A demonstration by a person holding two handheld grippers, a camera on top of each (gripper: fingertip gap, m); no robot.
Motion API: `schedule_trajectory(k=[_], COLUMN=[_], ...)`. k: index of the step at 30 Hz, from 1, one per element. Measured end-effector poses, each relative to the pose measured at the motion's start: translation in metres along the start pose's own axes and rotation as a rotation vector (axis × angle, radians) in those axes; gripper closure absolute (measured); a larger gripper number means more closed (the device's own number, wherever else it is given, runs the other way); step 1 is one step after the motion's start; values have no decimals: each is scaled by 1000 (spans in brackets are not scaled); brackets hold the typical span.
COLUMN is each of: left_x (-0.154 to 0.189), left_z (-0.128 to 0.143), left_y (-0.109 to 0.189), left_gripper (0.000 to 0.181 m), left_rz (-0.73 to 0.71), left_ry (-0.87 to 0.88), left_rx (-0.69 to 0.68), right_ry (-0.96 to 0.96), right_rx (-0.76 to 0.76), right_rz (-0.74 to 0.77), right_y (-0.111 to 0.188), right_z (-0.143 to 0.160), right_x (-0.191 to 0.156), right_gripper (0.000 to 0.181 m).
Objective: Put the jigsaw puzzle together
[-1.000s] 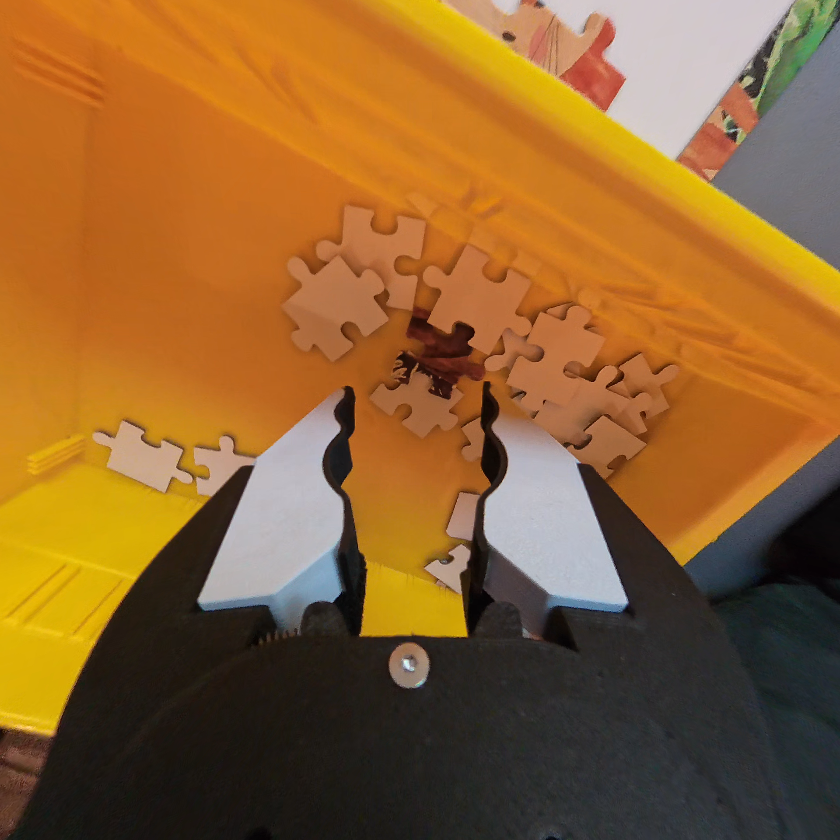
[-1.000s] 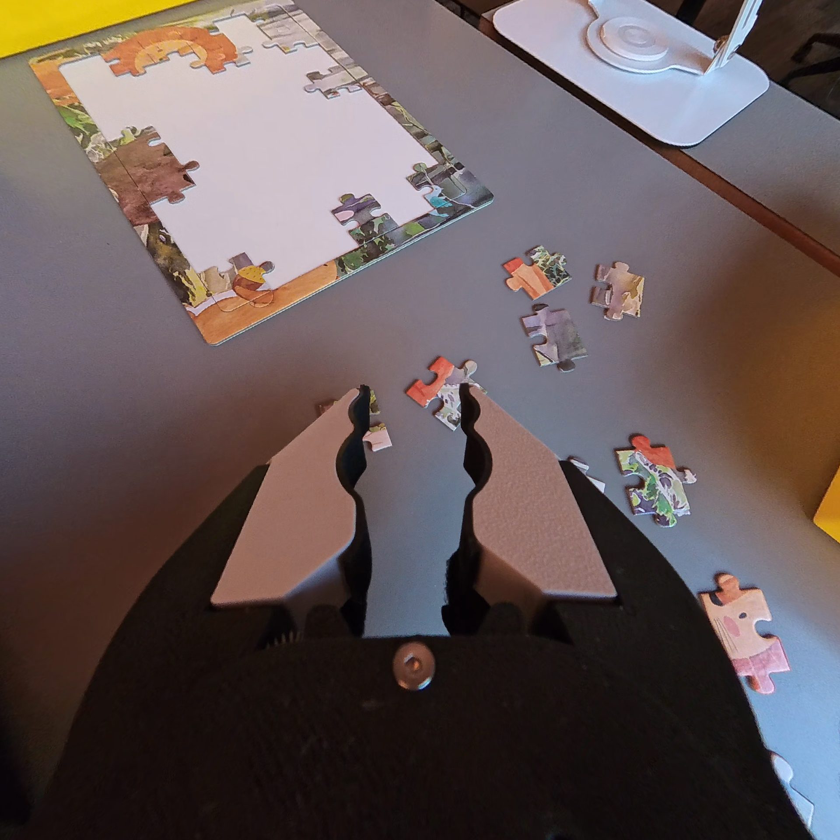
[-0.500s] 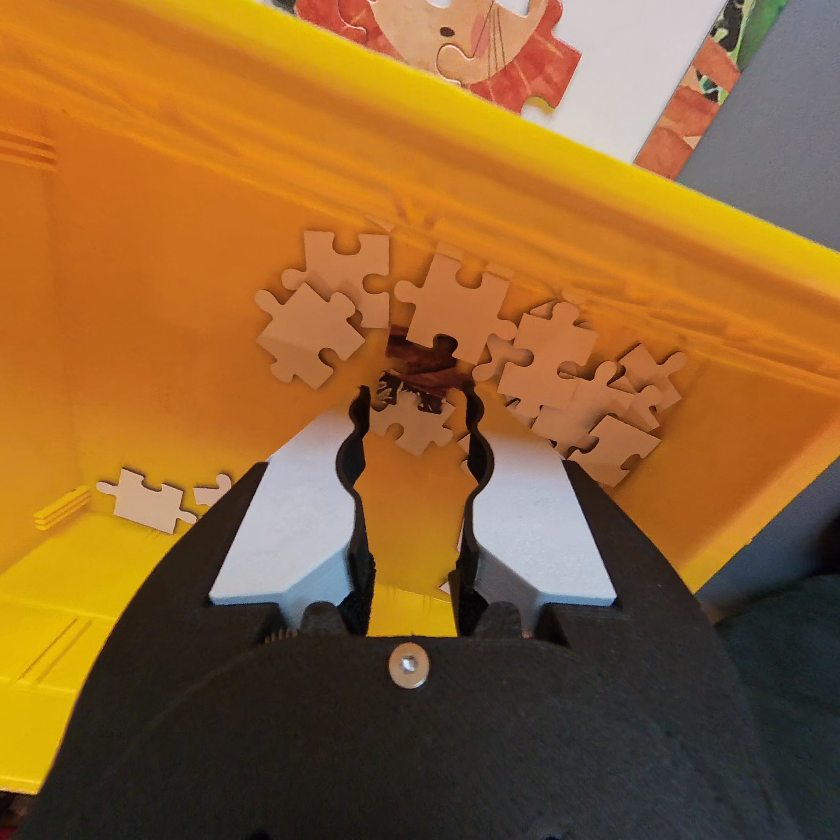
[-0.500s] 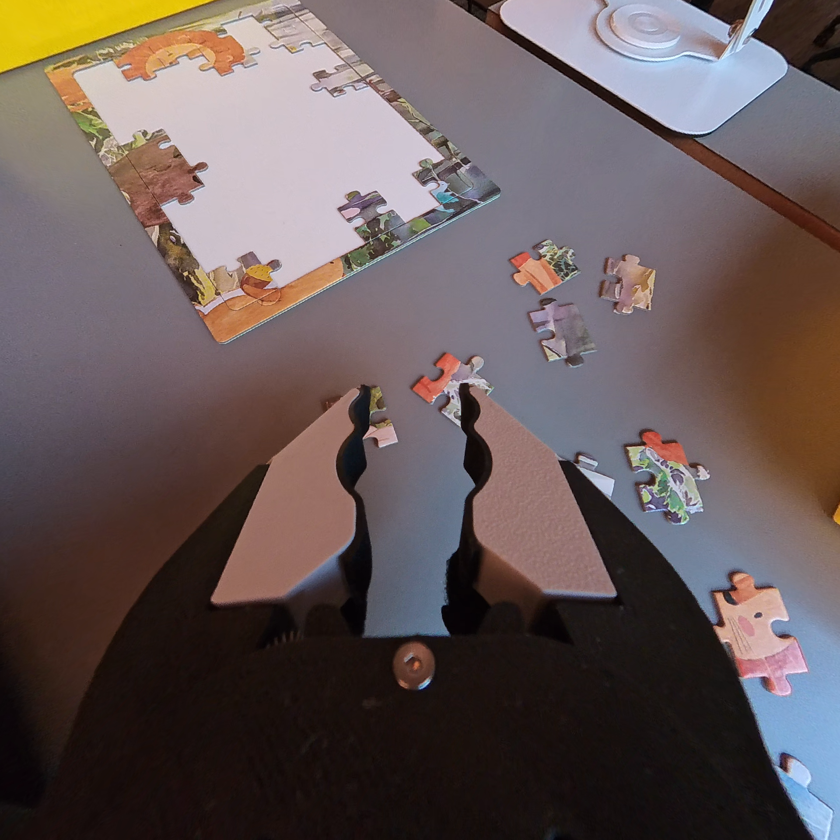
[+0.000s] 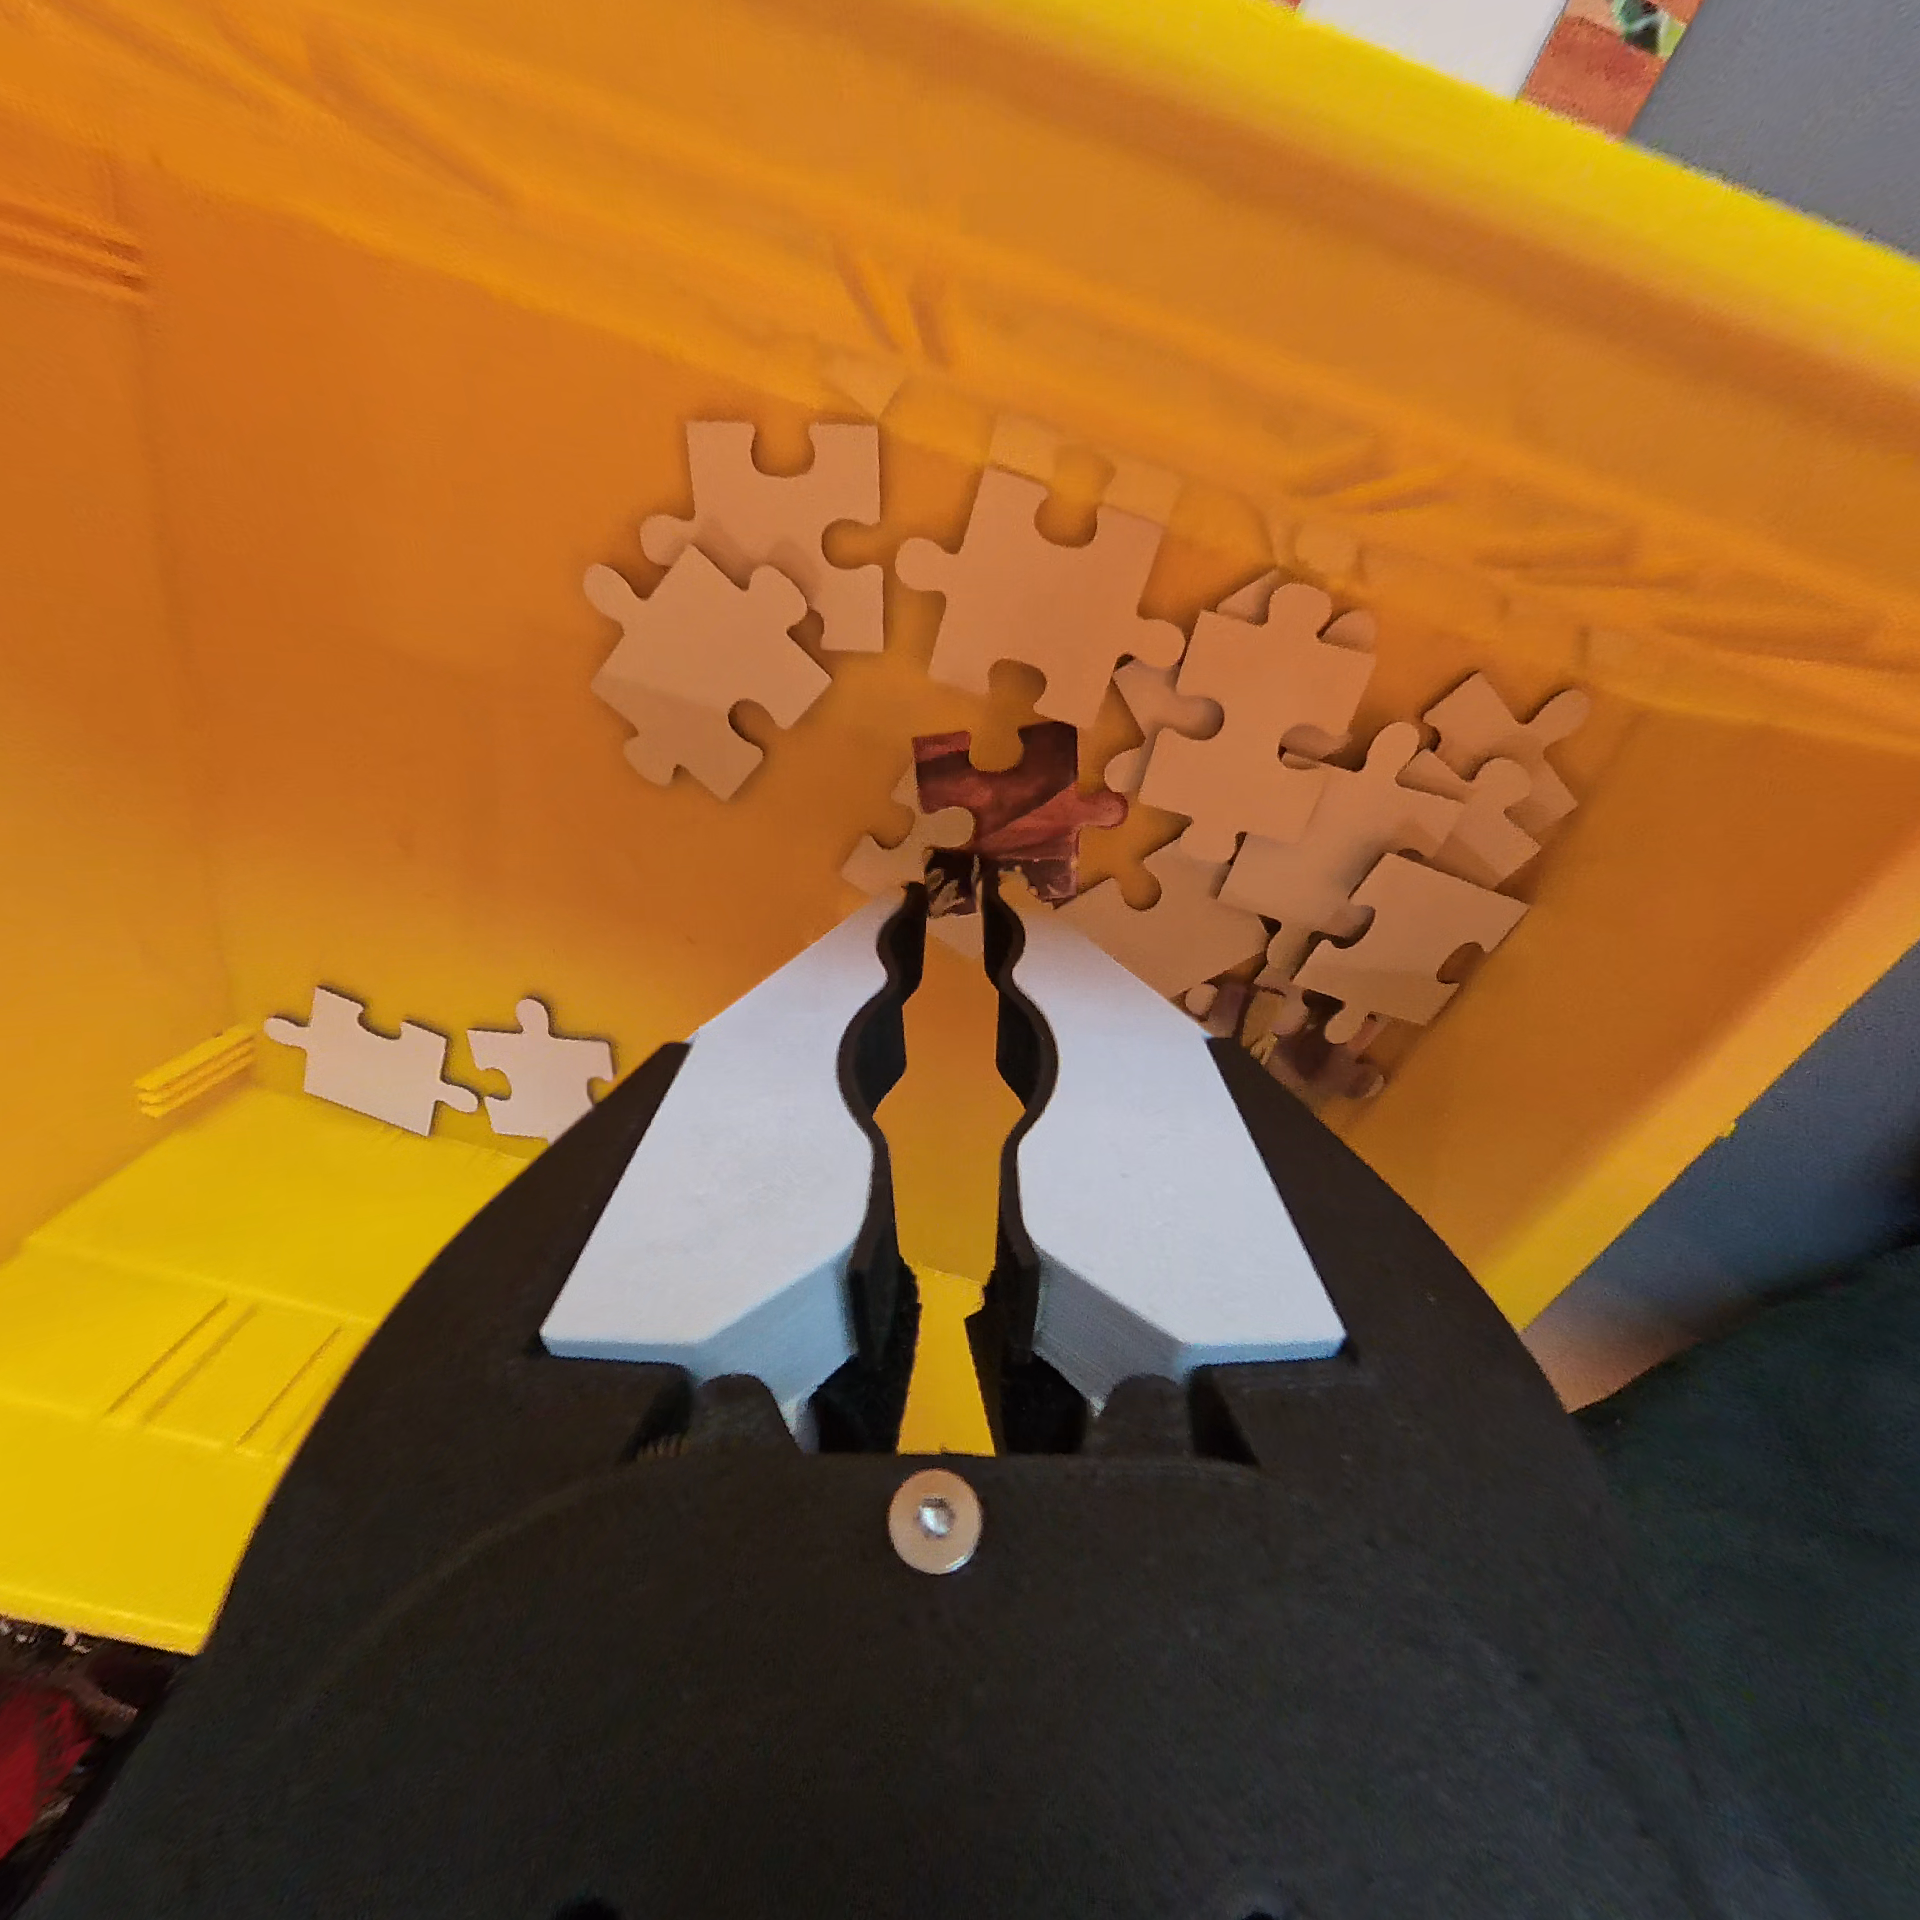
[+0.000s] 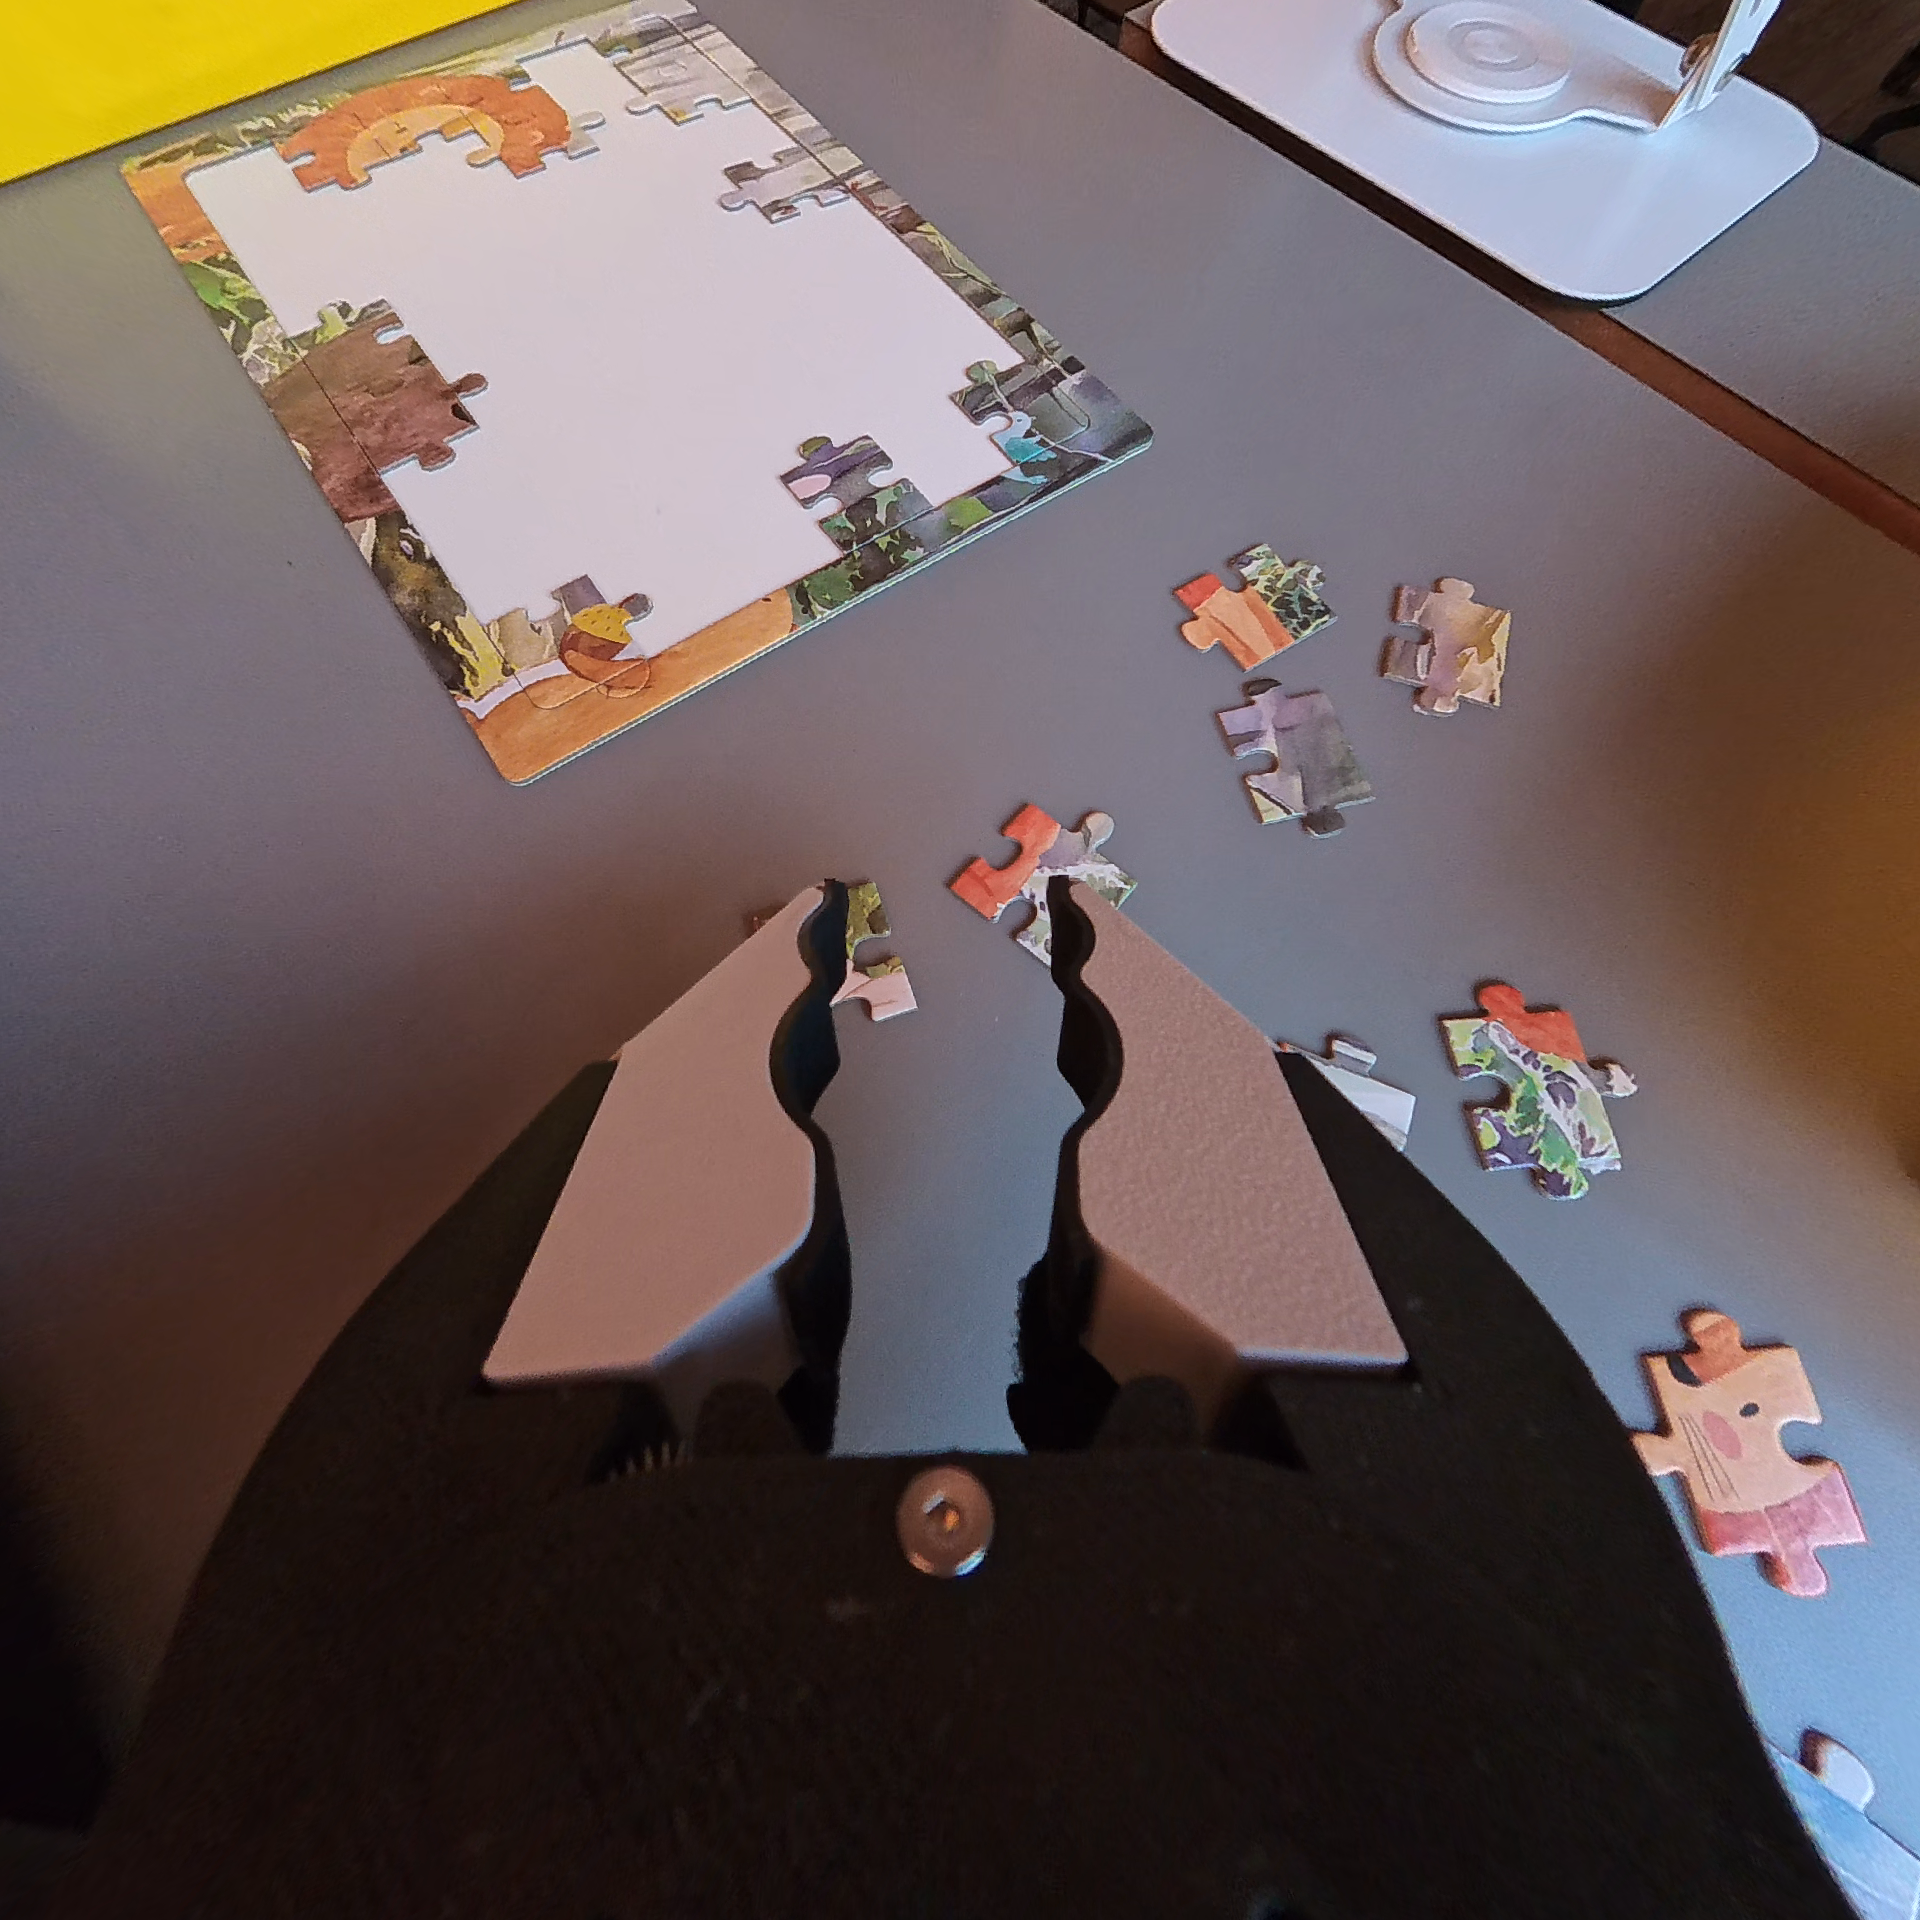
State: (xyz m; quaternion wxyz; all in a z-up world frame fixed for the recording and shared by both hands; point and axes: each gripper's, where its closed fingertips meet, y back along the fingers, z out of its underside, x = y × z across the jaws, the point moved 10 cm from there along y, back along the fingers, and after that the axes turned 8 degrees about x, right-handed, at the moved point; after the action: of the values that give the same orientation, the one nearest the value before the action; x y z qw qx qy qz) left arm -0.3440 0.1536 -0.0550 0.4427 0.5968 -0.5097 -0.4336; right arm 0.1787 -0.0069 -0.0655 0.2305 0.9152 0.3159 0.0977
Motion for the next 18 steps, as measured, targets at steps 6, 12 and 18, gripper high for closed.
schedule_trajectory(k=[6,12,18], left_x=[9,15,21], left_z=[2,6,3], left_y=[12,37,74], left_gripper=[175,175,175], left_rz=[41,-39,-210], left_ry=[-14,-15,10], left_rx=[42,83,163], right_ry=[1,-1,3], right_rx=[-5,-13,-8], right_rz=[1,-2,5], right_y=[0,-1,-1], right_z=[1,2,1], right_x=[0,0,0], right_gripper=[142,142,142])
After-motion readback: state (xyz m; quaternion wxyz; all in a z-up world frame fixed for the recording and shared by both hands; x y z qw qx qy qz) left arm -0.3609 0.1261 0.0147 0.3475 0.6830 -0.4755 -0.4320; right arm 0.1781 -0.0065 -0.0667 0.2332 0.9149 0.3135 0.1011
